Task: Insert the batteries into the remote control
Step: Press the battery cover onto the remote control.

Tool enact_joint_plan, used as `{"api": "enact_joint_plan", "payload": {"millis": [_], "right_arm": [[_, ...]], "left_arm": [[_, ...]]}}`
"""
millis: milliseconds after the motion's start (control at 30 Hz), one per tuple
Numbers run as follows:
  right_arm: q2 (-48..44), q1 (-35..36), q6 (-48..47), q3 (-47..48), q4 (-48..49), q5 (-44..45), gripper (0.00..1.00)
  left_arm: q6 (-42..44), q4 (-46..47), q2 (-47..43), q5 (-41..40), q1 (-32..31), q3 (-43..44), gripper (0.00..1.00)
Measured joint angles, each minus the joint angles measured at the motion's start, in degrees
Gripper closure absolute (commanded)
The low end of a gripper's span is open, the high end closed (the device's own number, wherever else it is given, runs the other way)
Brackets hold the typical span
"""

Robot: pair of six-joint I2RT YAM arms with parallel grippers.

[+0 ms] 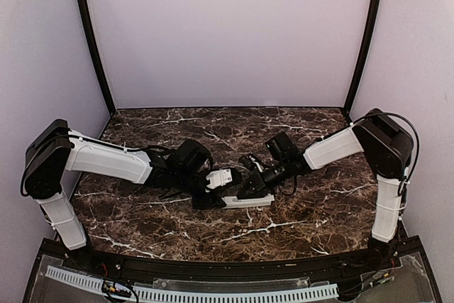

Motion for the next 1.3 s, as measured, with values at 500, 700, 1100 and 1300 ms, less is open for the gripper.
{"api": "enact_joint_plan", "payload": {"millis": [500,700,1100,1300], "right_arm": [[-5.95,-0.24,0.0,0.15,-5.25,0.72,1.0],[-14.53,-1.97,-1.97,0.11,-13.77,10.14,1.0],[-20.68,-0.98,-5.11,-1.73,-28.55,34.56,1.0],[-19.5,1.86,-6.1,-1.42,-25.77,30.91,1.0]], "left_arm": [[2.95,0.42,2.4,1.03,0.0,0.9,0.35],[3.78,0.17,2.38,-0.74,0.0,0.09,0.39],[3.85,-1.25,-0.11,-2.67,0.11,-2.01,0.49],[3.74,-1.07,-0.2,-2.58,0.11,-1.95,0.41]]}}
